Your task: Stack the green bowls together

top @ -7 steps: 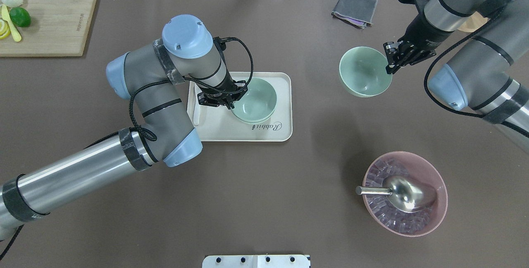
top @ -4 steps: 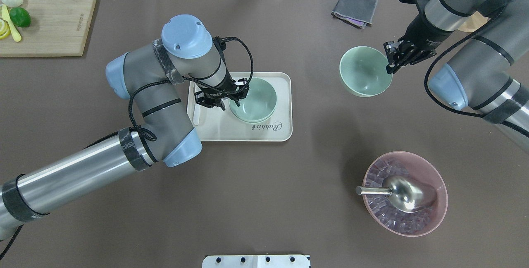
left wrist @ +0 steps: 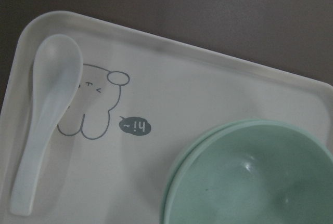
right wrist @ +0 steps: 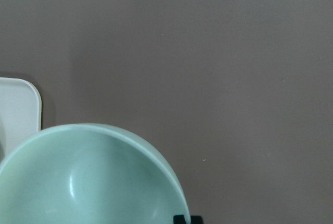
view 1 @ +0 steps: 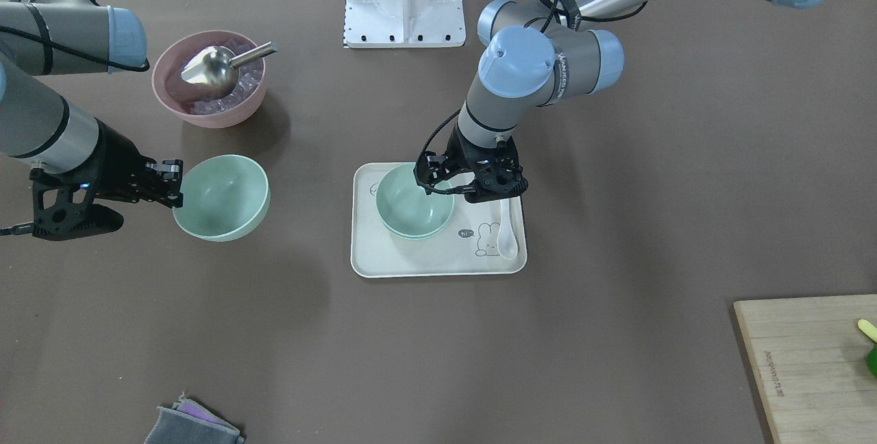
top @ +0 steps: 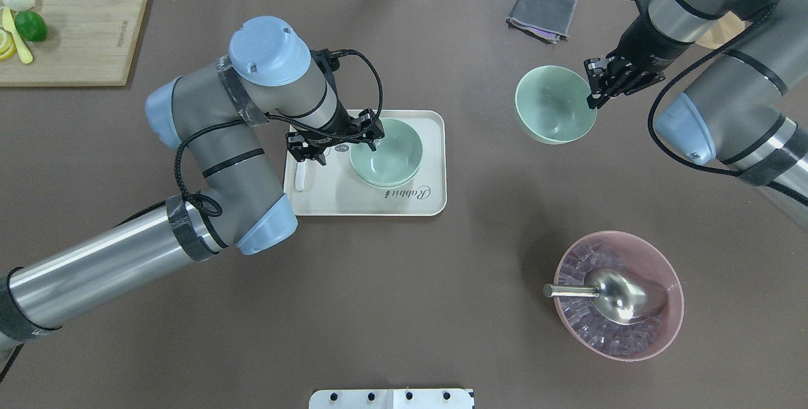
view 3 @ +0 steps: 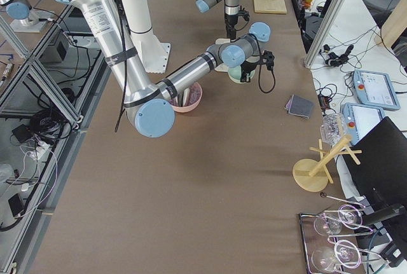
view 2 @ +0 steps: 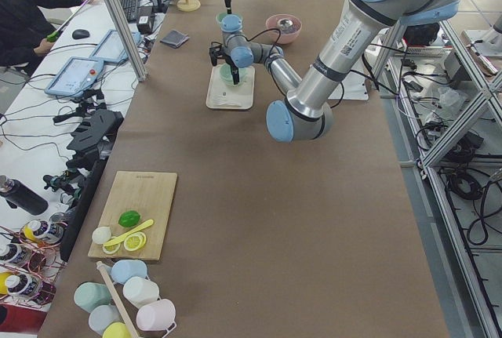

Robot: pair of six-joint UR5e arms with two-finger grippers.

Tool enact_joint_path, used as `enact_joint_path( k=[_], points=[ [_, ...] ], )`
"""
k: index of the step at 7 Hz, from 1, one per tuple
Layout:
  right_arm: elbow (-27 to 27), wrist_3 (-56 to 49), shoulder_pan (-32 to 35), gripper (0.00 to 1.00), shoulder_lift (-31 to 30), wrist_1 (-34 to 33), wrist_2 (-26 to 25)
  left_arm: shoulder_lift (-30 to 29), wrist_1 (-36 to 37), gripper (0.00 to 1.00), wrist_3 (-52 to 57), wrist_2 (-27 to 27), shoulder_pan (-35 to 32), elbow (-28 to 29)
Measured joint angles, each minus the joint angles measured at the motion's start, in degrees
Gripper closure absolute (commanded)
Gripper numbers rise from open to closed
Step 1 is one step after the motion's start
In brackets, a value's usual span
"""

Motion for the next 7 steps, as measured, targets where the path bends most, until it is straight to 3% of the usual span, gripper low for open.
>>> enact_joint_path(
  k=[4, 7],
  points=[
    [-0.5, 8.7, -2.0, 1.0, 9.4, -5.7, -0.5, 12.1, 5.0, 0.03, 14.7, -1.4, -6.6, -10.3],
    [-3.5, 16.1, -9.4, 1.0, 15.6, -5.9, -5.5, 21.7, 5.3, 0.03, 23.1, -8.0, -16.3, -17.9]
  ],
)
